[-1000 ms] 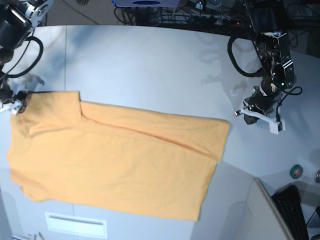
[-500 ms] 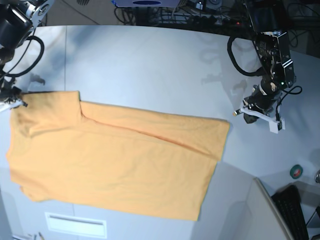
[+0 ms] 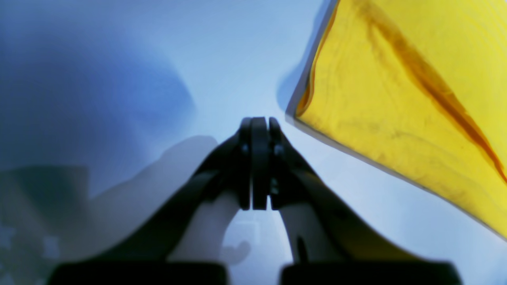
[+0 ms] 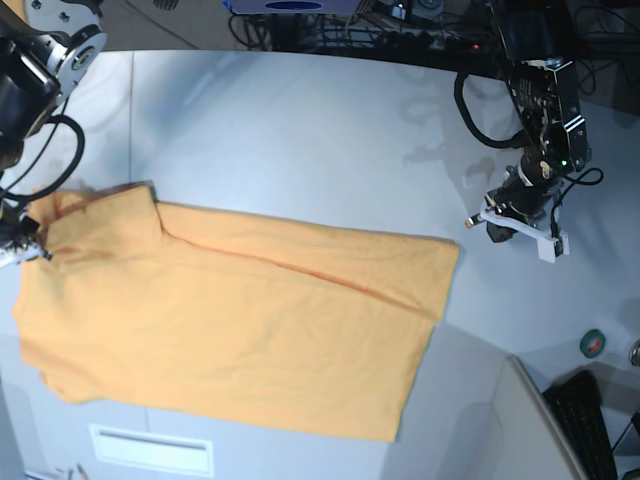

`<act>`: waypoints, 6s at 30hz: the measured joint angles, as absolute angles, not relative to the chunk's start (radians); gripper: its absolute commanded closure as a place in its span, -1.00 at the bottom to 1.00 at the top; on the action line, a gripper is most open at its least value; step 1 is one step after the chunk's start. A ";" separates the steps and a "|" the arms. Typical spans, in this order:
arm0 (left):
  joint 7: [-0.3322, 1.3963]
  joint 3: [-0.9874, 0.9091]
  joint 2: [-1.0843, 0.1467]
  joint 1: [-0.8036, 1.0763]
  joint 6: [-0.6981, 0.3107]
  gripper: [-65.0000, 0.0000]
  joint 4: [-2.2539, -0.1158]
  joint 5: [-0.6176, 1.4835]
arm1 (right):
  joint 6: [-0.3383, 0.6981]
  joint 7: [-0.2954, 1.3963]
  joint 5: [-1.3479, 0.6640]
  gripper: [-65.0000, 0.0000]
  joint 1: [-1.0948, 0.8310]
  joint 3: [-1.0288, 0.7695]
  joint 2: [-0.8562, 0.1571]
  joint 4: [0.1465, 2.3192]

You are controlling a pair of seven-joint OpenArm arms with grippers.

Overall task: Layout the t-shirt on the table in an organized manner, then fold the t-shirt properly
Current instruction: 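Open both grippers and lift them off the shirt, then grasp the shirt edge with both grippers at its two corners, then lift the shirt edge with both grippers and pull it taut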

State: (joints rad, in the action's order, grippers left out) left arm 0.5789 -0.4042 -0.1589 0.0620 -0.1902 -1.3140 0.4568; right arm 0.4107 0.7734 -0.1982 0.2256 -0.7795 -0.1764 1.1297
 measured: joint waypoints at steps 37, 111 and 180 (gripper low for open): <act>0.501 -0.134 -0.172 0.073 -0.190 1.00 -1.325 0.334 | 0.319 0.569 -0.112 0.59 0.066 -0.486 -0.225 1.266; 0.051 -0.050 -0.196 -0.235 -0.260 1.00 -0.667 0.243 | 0.135 0.405 0.084 1.00 0.028 -0.281 -0.234 1.033; -0.038 -0.052 -0.266 -0.235 -0.236 1.00 -0.595 0.244 | 0.132 0.607 0.086 1.00 -0.207 -0.274 -0.142 1.507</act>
State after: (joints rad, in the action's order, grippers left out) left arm -0.0383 -0.0517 -0.2661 -0.2352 -0.2359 -0.5945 0.2443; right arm 0.1318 0.6067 0.0860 -0.2070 -0.2745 -0.1425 1.5074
